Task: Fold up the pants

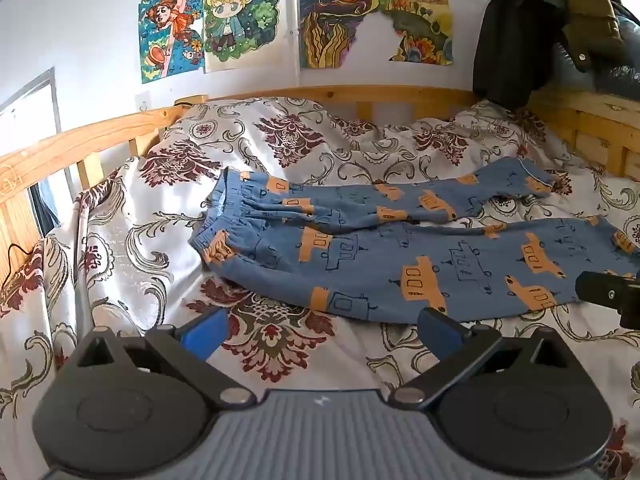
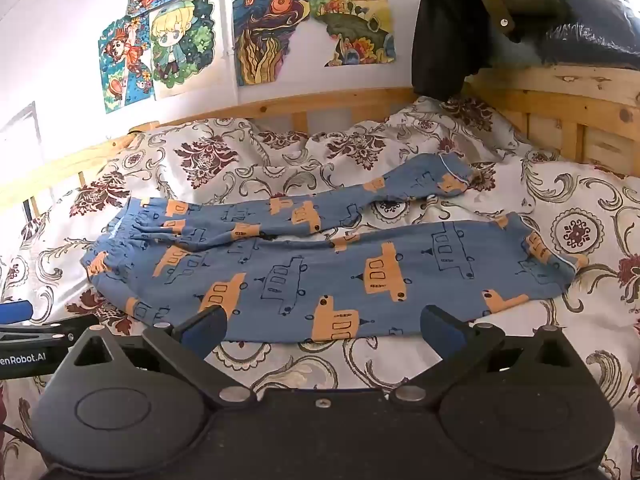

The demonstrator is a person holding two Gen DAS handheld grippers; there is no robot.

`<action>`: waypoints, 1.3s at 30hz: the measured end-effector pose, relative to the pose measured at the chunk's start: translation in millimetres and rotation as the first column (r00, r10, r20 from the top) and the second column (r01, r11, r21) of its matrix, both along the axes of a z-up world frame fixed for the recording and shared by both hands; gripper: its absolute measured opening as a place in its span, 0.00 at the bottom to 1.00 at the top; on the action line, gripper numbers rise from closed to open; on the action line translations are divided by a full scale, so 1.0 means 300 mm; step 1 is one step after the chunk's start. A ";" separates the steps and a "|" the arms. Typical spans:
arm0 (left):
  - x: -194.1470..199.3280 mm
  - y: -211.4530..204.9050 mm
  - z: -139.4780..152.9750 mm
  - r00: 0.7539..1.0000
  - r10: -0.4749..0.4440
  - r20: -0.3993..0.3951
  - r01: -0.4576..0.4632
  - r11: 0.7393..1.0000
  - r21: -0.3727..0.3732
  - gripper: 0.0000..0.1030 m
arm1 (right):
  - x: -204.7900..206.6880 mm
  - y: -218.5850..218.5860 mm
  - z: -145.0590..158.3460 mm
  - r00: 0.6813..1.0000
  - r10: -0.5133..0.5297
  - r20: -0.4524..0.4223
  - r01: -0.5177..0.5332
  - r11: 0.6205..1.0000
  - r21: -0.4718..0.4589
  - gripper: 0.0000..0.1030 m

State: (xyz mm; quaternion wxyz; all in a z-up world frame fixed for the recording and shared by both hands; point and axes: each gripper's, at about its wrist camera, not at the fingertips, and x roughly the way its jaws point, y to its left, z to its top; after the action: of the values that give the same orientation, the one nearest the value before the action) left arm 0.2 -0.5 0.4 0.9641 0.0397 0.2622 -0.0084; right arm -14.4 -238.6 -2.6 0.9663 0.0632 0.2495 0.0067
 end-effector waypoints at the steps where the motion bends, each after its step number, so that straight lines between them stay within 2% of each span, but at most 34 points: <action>1: 0.000 0.000 0.001 1.000 0.000 0.000 0.000 1.000 0.001 1.00 | 0.000 0.000 0.000 1.000 0.000 0.000 0.000 1.000 0.000 1.00; 39: -0.008 -0.013 -0.006 1.000 -0.014 0.007 0.014 1.000 0.013 1.00 | 0.005 -0.008 -0.009 1.000 -0.013 -0.017 0.013 1.000 -0.002 1.00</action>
State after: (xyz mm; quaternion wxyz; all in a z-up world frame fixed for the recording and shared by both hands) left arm -2.2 -4.3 -1.5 0.9647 0.0480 0.2586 -0.0135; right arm -12.8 -241.1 -5.1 0.9643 0.0641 0.2571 -0.0001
